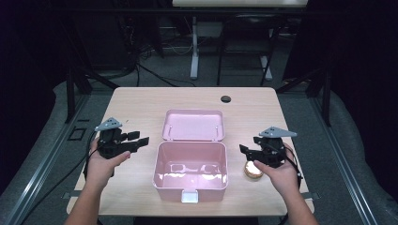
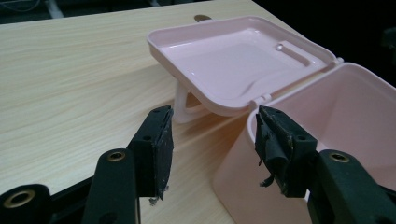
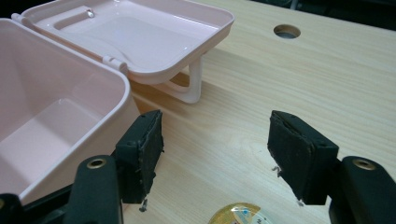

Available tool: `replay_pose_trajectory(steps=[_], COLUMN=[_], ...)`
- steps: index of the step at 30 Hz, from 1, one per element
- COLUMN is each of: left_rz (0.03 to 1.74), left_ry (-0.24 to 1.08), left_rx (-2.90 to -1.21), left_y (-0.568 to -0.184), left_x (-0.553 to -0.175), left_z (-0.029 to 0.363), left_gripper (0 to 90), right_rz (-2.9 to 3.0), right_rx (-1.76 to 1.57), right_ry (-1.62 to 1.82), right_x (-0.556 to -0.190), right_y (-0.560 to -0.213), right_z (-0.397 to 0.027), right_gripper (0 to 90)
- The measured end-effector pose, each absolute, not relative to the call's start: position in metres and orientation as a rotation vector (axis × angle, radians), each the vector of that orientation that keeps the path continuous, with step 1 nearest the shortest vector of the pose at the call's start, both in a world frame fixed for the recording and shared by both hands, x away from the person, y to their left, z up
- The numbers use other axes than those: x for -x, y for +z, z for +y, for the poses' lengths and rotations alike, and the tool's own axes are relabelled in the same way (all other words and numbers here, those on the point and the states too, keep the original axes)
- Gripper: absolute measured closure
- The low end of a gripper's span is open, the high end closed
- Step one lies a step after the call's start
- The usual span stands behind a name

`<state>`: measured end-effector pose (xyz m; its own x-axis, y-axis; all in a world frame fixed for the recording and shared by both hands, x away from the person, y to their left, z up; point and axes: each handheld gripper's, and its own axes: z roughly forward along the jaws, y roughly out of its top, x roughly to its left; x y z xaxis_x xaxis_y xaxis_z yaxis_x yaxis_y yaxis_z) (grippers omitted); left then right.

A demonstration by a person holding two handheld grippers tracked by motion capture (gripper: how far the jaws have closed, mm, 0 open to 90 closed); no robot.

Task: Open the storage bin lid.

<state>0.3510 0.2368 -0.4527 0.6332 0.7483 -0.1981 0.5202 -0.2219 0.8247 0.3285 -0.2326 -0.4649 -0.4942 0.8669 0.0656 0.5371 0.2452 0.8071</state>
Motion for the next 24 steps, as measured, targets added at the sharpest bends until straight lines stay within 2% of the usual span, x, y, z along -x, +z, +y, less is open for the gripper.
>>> replay_pose_trajectory(steps=[4, 7, 11, 17, 21, 24], left_rz=[0.920, 0.942, 0.998, 1.004, 0.994, 0.985], left_ry=[0.344, 0.351, 0.295, 0.288, 0.287, 0.280], left_rx=[-1.885, -1.911, -1.910, -1.892, -1.889, -1.899], left_y=[-0.448, -0.443, -0.441, -0.436, -0.434, -0.433], left_x=[-0.347, -0.345, -0.346, -0.344, -0.342, -0.342], left_z=[0.236, 0.236, 0.237, 0.241, 0.241, 0.240], left_gripper=[44.8, 43.0, 43.5, 44.3, 44.3, 44.3], right_rz=[2.213, 2.280, 2.395, 2.494, 2.545, 2.614], right_rx=[-1.339, -1.347, -1.320, -1.299, -1.295, -1.303], right_ry=[1.021, 0.930, 0.761, 0.557, 0.499, 0.448], right_x=[-0.341, -0.348, -0.355, -0.368, -0.374, -0.378], right_y=[-0.465, -0.467, -0.468, -0.462, -0.460, -0.461], right_z=[-0.236, -0.236, -0.234, -0.226, -0.221, -0.216], right_gripper=[35.0, 34.7, 30.5, 25.7, 26.2, 30.2])
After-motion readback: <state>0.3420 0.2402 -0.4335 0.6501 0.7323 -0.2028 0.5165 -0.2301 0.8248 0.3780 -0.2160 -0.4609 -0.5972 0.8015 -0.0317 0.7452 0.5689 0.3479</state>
